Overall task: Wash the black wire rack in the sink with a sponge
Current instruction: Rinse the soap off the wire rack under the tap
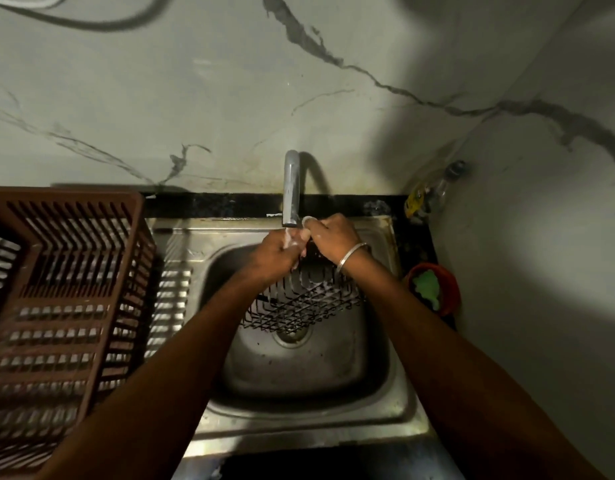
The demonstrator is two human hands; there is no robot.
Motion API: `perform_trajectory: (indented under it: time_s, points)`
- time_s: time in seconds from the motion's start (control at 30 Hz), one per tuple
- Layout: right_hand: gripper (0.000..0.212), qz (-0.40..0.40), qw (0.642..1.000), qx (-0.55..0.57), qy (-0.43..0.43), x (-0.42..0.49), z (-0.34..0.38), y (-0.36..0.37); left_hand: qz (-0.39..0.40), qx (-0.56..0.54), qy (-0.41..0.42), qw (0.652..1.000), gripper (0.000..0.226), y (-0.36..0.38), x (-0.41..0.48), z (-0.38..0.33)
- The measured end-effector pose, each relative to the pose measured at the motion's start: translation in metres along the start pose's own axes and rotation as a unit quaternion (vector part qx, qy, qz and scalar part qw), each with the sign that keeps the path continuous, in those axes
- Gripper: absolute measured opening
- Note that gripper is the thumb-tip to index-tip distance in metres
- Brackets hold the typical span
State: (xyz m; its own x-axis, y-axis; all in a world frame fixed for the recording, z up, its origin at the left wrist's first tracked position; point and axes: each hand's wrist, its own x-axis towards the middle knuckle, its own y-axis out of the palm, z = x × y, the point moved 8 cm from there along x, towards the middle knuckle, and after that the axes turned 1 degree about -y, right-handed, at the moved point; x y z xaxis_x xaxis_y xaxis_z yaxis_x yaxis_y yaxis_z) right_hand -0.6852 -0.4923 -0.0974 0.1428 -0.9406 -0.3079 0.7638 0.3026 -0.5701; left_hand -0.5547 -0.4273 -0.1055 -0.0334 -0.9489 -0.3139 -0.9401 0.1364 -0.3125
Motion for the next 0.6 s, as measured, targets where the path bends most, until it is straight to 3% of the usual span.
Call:
perform_trajectory:
  time_s: [0.07, 0.17, 0.23, 0.3, 0.4, 0.53, 0.6]
  points:
    - [0.048, 0.011, 1.0, 0.019, 0.009, 0.0, -0.007, -0.002, 0.021, 0.055, -0.016, 0.998, 0.031, -0.003, -0.001, 0.011]
    - [0.039, 0.064, 0.997, -0.008, -0.049, -0.005, 0.004, 0.008, 0.003, 0.069, 0.017, 0.997, 0.022, -0.003, 0.002, 0.01]
    - [0.046, 0.085, 0.994, -0.018, -0.068, -0.005, 0.009, 0.009, -0.011, 0.076, 0.06, 0.995, 0.035, -0.004, 0.0, 0.006]
    - [0.053, 0.079, 0.995, -0.027, -0.061, -0.005, 0.007, 0.003, -0.002, 0.081, 0.059, 0.995, 0.045, -0.005, -0.001, 0.014]
    - [0.051, 0.052, 0.994, -0.039, -0.087, 0.0, 0.01, -0.011, 0.007, 0.074, 0.021, 0.997, 0.034, -0.011, 0.0, 0.025]
    - [0.044, 0.102, 0.958, -0.249, -0.102, 0.003, 0.027, -0.002, -0.036, 0.073, 0.031, 0.996, 0.032, -0.017, 0.007, 0.018]
    - [0.041, 0.113, 0.938, -0.309, -0.104, 0.001, 0.03, -0.002, -0.001, 0.072, 0.03, 0.997, 0.027, -0.013, 0.007, 0.022]
